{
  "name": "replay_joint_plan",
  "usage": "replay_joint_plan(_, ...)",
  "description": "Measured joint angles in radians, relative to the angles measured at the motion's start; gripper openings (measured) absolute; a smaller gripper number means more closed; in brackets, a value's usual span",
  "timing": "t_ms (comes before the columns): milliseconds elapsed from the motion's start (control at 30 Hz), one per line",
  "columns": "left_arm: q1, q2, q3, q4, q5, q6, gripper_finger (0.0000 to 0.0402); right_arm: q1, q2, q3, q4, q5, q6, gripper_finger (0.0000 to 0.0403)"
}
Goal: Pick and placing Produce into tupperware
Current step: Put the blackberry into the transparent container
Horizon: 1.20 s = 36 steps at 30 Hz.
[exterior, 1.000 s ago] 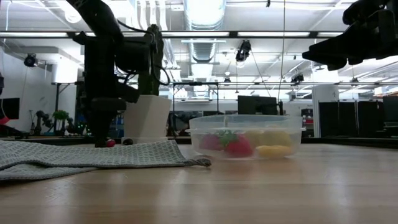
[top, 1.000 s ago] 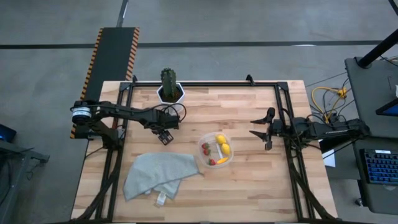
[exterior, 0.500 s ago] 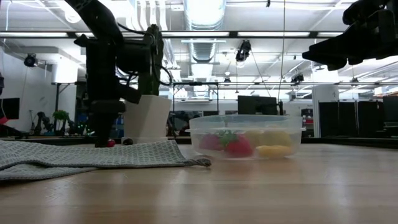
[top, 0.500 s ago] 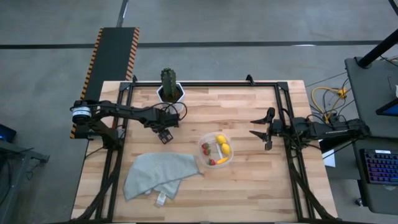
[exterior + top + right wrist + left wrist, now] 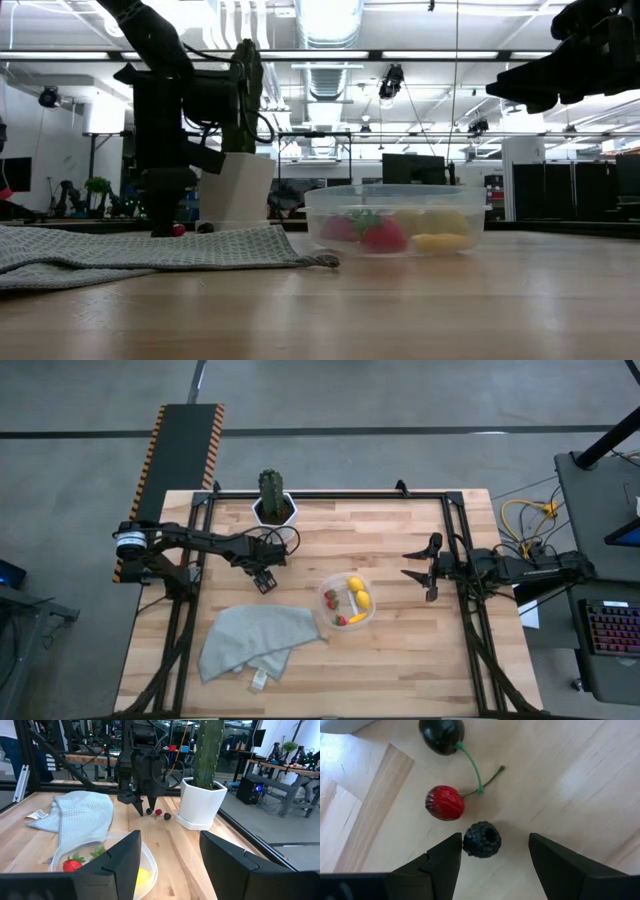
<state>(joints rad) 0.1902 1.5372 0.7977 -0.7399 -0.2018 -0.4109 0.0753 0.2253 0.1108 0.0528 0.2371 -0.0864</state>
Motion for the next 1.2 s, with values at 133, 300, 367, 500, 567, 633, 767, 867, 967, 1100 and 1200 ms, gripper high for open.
replay_joint_plan(133, 0.0, 0.0, 0.001, 0.0, 0.001, 0.007, 0.0217, 0.0, 0.0, 0.0, 0.0, 0.0, 0.0, 0.0194)
replay_joint_plan(300, 0.0, 0.0, -0.001, 0.001, 0.001, 0.009, 0.0217, 0.0, 0.0, 0.0, 0.0, 0.0, 0.0, 0.0194)
replay_joint_plan(367, 0.0, 0.0, -0.001, 0.001, 0.001, 0.009, 0.0217, 0.0, 0.0, 0.0, 0.0, 0.0, 0.0, 0.0194)
replay_joint_plan(500, 0.0, 0.0, -0.001, 0.001, 0.001, 0.028, 0.0216, 0.0, 0.0, 0.0, 0.0, 0.0, 0.0, 0.0194)
replay_joint_plan(567, 0.001, 0.0, 0.0, 0.001, 0.01, 0.03, 0.0209, 0.0, 0.0, 0.0, 0.0, 0.0, 0.0, 0.0194)
replay_joint_plan(633, 0.002, 0.0, 0.0, -0.002, 0.014, 0.033, 0.0197, 0.0, 0.0, 0.0, 0.0, 0.0, 0.0, 0.0194)
replay_joint_plan(767, 0.004, 0.0, -0.003, -0.001, 0.023, 0.035, 0.0161, 0.0, 0.0, 0.0, 0.0, 0.0, 0.0, 0.0194)
replay_joint_plan(867, 0.005, 0.0, -0.003, -0.003, 0.027, 0.04, 0.0133, 0.0, 0.0, 0.0, 0.0, 0.0, 0.0, 0.0194)
replay_joint_plan(967, 0.005, 0.0, -0.004, -0.004, 0.027, 0.053, 0.0108, 0.0, 0.0, 0.0, 0.0, 0.0, 0.0, 0.0194)
replay_joint_plan(1100, 0.007, 0.0, -0.004, -0.004, 0.026, 0.058, 0.0082, 0.0, 0.0, 0.0, 0.001, 0.0, 0.0, 0.0194)
replay_joint_plan(1200, 0.007, 0.0, -0.004, -0.006, 0.025, 0.059, 0.0067, 0.0, 0.0, 0.0, 0.001, 0.0, 0.0, 0.0194)
